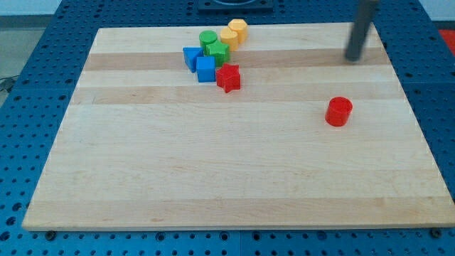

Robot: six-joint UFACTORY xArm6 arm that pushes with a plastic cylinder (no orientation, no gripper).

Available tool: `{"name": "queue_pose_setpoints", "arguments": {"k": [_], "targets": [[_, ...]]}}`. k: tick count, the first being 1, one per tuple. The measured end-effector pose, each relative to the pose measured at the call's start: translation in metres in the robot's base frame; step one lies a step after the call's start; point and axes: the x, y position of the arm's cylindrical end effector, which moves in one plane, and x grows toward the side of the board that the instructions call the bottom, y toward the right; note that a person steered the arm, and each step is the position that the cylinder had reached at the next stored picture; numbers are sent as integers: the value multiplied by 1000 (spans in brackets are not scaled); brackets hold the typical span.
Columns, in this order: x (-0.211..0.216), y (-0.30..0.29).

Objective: Push the red circle into the red star

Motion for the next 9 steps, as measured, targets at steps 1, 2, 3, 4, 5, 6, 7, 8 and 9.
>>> {"name": "queue_pose_setpoints", "arguments": {"k": [1, 2, 3, 4, 5, 6, 7, 8, 9], "targets": [[46, 73], [135, 57], [146, 47], [154, -7], [154, -56], [153, -100], [153, -140], [153, -178], [145, -215]]}}
